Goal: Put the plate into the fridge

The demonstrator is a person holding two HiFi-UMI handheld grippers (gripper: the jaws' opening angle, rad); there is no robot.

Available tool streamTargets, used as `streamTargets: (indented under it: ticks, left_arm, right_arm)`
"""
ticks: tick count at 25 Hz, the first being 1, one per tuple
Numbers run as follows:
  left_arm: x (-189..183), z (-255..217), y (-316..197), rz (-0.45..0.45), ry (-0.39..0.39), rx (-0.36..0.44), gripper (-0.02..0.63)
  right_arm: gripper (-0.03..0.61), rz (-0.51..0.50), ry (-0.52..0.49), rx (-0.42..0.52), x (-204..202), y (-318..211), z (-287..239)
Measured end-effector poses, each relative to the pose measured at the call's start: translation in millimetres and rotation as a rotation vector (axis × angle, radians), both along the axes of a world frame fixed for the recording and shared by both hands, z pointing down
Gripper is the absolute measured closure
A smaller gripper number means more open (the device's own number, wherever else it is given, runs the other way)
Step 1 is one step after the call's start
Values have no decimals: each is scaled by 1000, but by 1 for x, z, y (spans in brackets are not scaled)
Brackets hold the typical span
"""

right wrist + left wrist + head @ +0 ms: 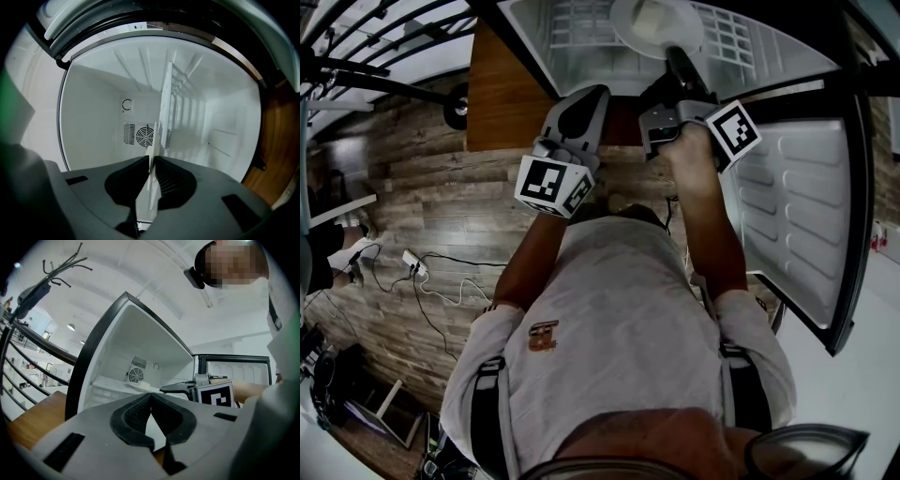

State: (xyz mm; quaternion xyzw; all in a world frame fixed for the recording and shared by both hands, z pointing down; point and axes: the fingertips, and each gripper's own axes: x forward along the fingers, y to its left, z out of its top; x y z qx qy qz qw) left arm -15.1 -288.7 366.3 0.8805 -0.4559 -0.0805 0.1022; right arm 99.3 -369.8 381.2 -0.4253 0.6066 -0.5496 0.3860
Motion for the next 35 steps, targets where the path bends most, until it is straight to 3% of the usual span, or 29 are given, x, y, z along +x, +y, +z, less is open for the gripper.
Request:
streamTargets:
  ticks: [13,17,23,35]
  left_arm:
    - [3,1,2,26,8,-6,595]
    - [5,0,2,30,6,-6,595]
    - [3,3,5,31,5,-13,595]
    - [1,0,11,37,-2,-11,595]
  right_arm:
    - [534,-20,70,0,-3,3,-1]
    - [481,-26,70,-4,-2,5,1]
    - [454,-47,72,10,-10,8,5]
    - [449,-108,219,88,-20,31,9]
